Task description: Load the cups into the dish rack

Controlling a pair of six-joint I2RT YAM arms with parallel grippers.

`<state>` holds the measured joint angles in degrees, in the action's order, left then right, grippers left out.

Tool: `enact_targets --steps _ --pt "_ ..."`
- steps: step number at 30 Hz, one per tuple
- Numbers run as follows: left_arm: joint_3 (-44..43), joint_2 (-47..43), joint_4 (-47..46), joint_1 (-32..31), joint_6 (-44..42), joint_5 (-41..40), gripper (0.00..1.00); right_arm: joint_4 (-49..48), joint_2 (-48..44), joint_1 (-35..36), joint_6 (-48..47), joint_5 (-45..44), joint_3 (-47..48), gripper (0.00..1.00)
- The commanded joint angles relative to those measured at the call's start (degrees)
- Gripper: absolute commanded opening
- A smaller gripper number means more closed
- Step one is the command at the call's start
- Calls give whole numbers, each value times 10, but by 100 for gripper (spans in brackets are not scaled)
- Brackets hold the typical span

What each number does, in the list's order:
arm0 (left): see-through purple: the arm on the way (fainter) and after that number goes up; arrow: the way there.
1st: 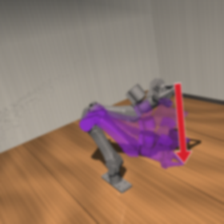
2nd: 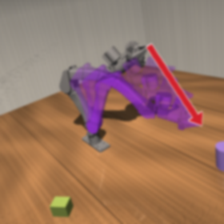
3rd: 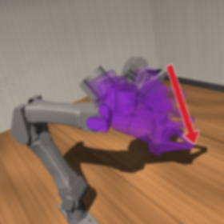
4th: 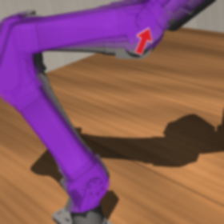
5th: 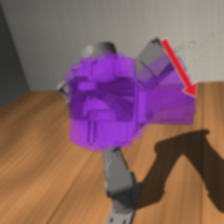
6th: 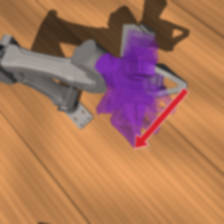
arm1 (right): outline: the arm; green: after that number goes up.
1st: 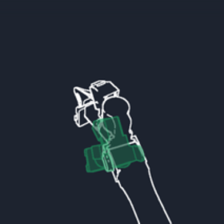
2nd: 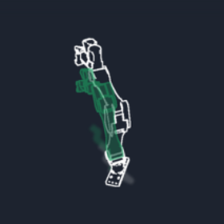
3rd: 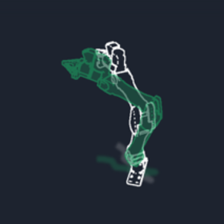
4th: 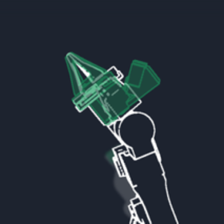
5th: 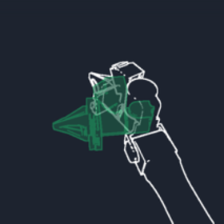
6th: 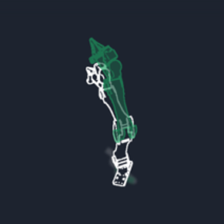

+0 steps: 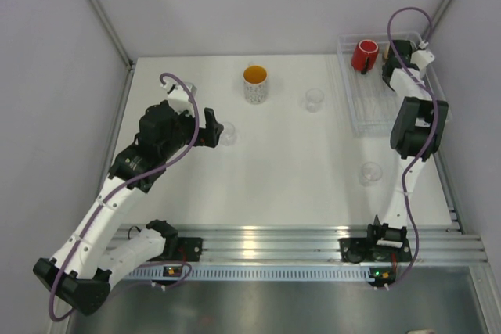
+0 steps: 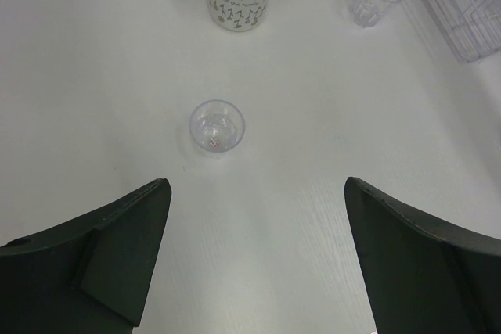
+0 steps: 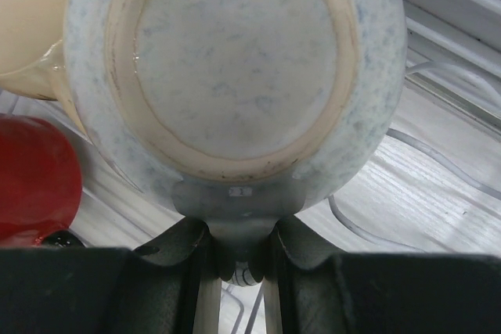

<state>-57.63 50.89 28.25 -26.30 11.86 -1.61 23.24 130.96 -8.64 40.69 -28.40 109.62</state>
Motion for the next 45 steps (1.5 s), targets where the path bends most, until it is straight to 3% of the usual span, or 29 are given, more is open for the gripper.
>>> enact_targets --steps 1,5,10,22,39,45 --pt "1 -4 -7 -2 -9 -12 98 -36 -9 -15 15 -8 41 0" --pt "1 -5 -7 -2 -10 -16 98 -36 -5 -16 15 -8 43 1" --pt "1 -8 -7 -2 -10 -16 98 -36 -3 -19 8 -3 45 14" --pt "0 -9 -7 -2 -12 -22 98 -11 -17 -23 0 5 43 27" --pt "-2 -10 -7 -2 -11 -13 98 21 -48 -19 -9 41 19 27" --pt "-9 -13 -7 -2 -10 -9 98 45 -58 -17 2 38 15 37"
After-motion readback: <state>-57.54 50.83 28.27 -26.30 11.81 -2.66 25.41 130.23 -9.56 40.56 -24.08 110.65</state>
